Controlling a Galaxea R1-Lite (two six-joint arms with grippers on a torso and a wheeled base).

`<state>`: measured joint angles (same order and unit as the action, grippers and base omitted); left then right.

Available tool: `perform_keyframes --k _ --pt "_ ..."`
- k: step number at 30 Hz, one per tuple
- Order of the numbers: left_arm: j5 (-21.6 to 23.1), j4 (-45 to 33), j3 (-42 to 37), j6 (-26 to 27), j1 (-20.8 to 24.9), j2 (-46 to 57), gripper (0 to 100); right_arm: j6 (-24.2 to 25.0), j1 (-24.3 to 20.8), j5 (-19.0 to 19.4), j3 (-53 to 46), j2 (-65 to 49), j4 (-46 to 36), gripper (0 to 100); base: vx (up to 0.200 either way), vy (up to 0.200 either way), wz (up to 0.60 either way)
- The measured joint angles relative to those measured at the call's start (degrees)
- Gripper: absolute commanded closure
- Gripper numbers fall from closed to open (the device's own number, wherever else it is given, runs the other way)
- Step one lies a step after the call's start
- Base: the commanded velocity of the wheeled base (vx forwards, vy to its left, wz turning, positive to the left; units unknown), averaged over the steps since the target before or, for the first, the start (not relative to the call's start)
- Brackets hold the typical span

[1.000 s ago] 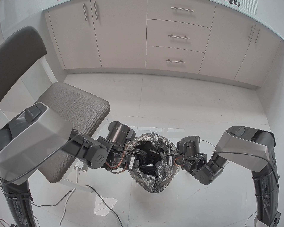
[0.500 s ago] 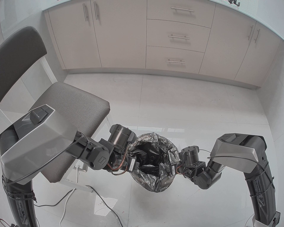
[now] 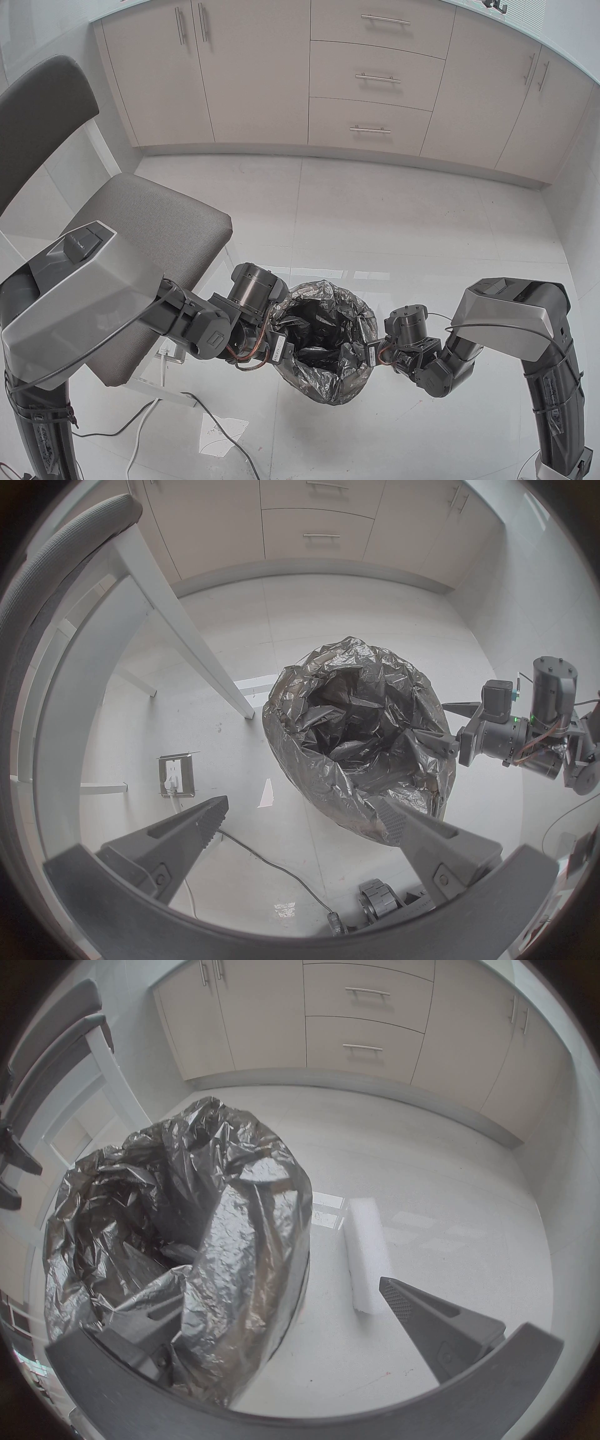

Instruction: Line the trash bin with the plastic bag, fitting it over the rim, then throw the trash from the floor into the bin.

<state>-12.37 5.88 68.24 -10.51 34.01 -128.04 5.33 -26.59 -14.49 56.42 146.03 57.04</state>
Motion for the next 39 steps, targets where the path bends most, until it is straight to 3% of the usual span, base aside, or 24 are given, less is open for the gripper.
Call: perform_keyframes --k 7,14,24,35,39 --pt "0.00 0.00 0.00 -0.02 0.00 0.00 0 -0.05 -1.96 0.13 0.94 -3.54 -0.24 0 0.000 0.000 0.00" --pt "0.01 0.00 0.05 -0.02 0.00 -0.10 0 -2.32 -2.60 0.27 8.07 -2.93 -2.72 0 0.000 0.000 0.00" --pt "0.00 0.00 0.91 0.06 -0.11 -1.48 0 -3.33 0.29 0.27 16.57 3.50 -4.77 0 0.000 0.000 0.00" --pt "0.04 -0.16 0.74 -0.33 0.29 -1.73 0 -3.25 1.90 0.27 15.77 2.79 -4.39 0 0.000 0.000 0.00" --pt "0.11 -0.24 0.30 -4.66 2.10 -1.27 0 -2.95 1.37 0.44 13.14 1.38 -3.95 0 0.000 0.000 0.00"
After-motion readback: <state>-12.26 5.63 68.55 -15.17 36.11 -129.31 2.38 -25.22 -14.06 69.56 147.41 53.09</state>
